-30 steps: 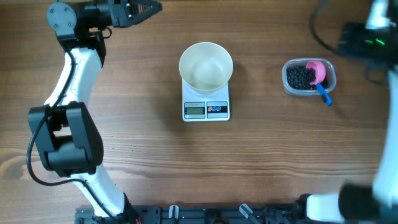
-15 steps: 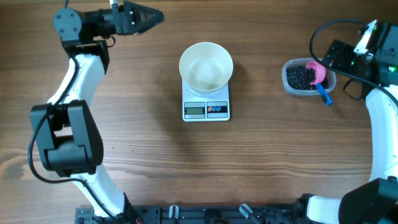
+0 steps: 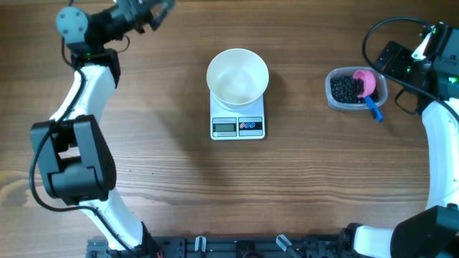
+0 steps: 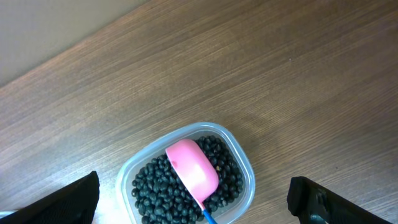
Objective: Scoop item into bowl and weigh 150g on scale
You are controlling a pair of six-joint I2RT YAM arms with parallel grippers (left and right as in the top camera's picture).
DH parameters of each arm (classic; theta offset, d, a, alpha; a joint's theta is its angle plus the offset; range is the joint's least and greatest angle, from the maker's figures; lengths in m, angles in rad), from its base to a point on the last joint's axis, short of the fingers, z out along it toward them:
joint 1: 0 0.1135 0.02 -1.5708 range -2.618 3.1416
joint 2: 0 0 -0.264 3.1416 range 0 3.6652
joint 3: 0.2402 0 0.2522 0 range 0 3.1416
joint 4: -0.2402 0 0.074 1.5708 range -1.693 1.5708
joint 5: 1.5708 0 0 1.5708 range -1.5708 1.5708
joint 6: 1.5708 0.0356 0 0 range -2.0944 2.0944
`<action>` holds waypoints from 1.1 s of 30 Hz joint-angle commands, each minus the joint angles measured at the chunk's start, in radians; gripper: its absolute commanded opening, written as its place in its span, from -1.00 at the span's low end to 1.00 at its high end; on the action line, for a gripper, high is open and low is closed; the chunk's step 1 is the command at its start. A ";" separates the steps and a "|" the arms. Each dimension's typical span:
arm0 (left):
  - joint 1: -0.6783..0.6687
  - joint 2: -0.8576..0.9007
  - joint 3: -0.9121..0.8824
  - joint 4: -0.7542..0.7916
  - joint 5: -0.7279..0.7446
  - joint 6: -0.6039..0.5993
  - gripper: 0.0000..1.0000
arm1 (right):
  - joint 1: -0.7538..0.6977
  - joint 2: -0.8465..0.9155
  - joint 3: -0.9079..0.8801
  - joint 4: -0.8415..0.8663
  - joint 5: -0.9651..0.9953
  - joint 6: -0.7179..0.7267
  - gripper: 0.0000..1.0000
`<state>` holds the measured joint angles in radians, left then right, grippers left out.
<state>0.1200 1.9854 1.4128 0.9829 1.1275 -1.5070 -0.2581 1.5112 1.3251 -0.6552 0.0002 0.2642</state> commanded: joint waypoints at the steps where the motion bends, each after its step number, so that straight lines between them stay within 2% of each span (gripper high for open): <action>1: -0.016 -0.028 0.022 -0.130 -0.312 0.304 0.99 | -0.003 -0.018 0.002 0.004 -0.010 0.014 1.00; 2: -0.017 -0.028 0.022 -0.248 -0.318 0.443 1.00 | -0.003 -0.018 0.002 0.004 -0.010 0.013 0.99; 4: -0.018 -0.028 0.022 -0.473 -0.328 0.620 1.00 | -0.003 -0.018 0.002 0.004 -0.010 0.013 0.99; 6: -0.017 -0.028 0.022 -0.771 -0.386 0.826 1.00 | -0.003 -0.018 0.002 0.004 -0.010 0.014 0.99; 8: -0.003 -0.028 0.022 -0.882 -0.386 0.893 1.00 | -0.003 -0.018 0.002 0.005 -0.010 0.013 1.00; 11: 0.050 -0.030 0.051 -0.942 -0.286 0.890 1.00 | -0.003 -0.018 0.002 0.004 -0.010 0.014 0.99; 12: 0.072 -0.030 0.093 -1.015 -0.251 0.895 0.99 | -0.003 -0.018 0.002 0.005 -0.010 0.013 0.99; 13: 0.089 -0.030 0.138 -1.106 -0.229 0.927 1.00 | -0.003 -0.018 0.002 0.004 -0.010 0.014 0.99; 14: 0.101 -0.031 0.207 -1.258 -0.229 1.012 1.00 | -0.003 -0.018 0.002 0.005 -0.010 0.014 0.99; 15: 0.103 -0.031 0.271 -1.411 -0.265 1.103 0.99 | -0.003 -0.018 0.002 0.004 -0.010 0.013 1.00; 19: 0.076 -0.039 0.391 -1.801 -0.471 1.311 1.00 | -0.003 -0.018 0.002 0.004 -0.010 0.014 0.99; 22: 0.058 -0.057 0.391 -1.996 -0.560 1.323 1.00 | -0.003 -0.018 0.002 0.004 -0.010 0.013 0.99; 23: 0.050 -0.057 0.389 -2.094 -0.581 1.366 1.00 | -0.003 -0.018 0.002 0.004 -0.009 0.014 1.00; 26: 0.012 -0.057 0.365 -2.198 -0.633 1.401 1.00 | -0.003 -0.018 0.002 0.004 -0.010 0.013 0.99; 28: -0.051 -0.057 0.329 -2.290 -0.721 1.403 1.00 | -0.003 -0.018 0.002 0.004 -0.010 0.013 1.00; 33: -0.202 -0.057 0.232 -2.350 -0.748 1.403 1.00 | -0.003 -0.018 0.002 0.004 -0.010 0.013 0.99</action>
<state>0.0093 1.9491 1.7054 -1.3331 0.4301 -0.1322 -0.2581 1.5108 1.3251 -0.6525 -0.0002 0.2653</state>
